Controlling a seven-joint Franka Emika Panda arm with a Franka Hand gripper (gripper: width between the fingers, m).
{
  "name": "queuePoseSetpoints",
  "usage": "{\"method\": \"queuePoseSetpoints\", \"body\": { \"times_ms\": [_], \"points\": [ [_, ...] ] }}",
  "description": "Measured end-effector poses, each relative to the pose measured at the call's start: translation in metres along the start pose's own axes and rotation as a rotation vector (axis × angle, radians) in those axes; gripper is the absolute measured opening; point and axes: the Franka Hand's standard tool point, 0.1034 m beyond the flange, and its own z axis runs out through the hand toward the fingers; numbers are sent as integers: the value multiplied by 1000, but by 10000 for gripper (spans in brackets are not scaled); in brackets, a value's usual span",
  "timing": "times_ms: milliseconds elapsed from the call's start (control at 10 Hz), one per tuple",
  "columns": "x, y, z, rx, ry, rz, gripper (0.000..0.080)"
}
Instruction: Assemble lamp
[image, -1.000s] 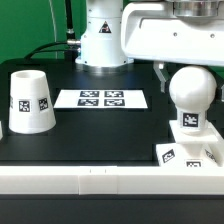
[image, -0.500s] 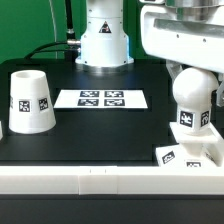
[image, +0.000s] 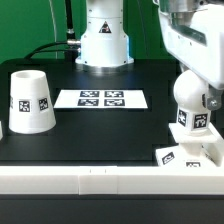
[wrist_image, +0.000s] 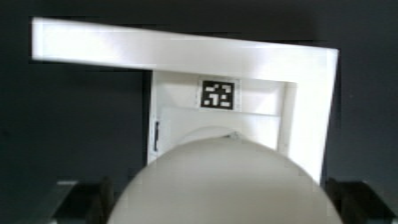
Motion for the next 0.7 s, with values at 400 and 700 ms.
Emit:
{"method": "queuePoseSetpoints", "body": {
  "times_ms": [400, 700],
  "points": [
    [-2, 0, 0, 1, -15, 15, 675],
    [-1, 4, -1, -26, -19, -237, 698]
  ]
}}
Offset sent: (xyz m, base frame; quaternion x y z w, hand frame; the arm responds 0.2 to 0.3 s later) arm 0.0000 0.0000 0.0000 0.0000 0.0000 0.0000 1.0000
